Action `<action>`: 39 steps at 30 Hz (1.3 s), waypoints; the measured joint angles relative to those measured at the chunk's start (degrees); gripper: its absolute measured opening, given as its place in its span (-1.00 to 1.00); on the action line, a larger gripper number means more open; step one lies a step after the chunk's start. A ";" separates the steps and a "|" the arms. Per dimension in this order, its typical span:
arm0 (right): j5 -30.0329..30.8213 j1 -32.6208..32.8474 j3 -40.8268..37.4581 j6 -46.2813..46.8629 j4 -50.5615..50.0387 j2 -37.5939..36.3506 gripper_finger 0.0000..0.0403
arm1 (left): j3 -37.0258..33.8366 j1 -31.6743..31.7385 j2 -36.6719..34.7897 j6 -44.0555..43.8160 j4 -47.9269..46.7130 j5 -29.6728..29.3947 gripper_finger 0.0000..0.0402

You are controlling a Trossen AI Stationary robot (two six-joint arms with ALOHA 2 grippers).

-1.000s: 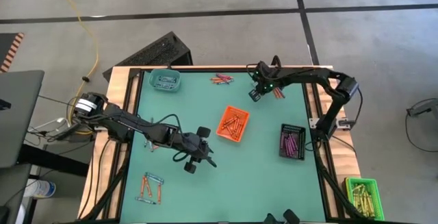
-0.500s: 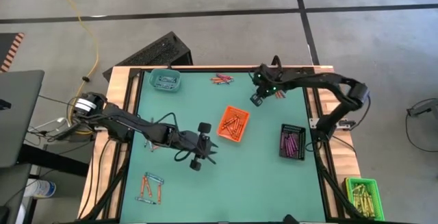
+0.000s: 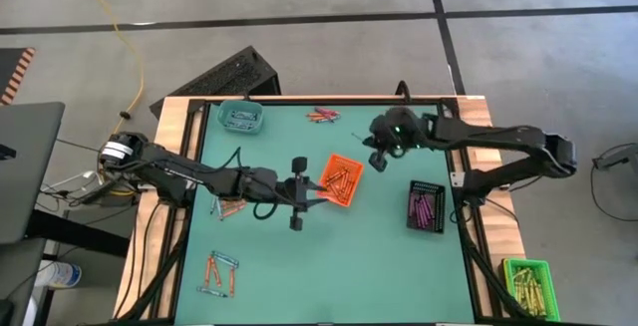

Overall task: Sort crayons
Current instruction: Put the blue crayon into the blue bin

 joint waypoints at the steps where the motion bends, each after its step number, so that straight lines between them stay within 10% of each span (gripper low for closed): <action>1: 0.18 1.82 -0.01 -0.58 0.64 -0.78 -1.00 | 0.00 0.30 -0.02 0.03 1.44 0.02 -0.56; 19: 8.85 26.86 0.05 -12.87 18.78 -5.91 -1.00 | 0.00 2.39 0.00 -0.37 18.27 1.49 -0.56; 39: 10.57 31.36 0.07 -17.79 31.24 -0.15 -1.00 | -0.02 2.37 0.02 -2.60 23.80 5.31 -0.56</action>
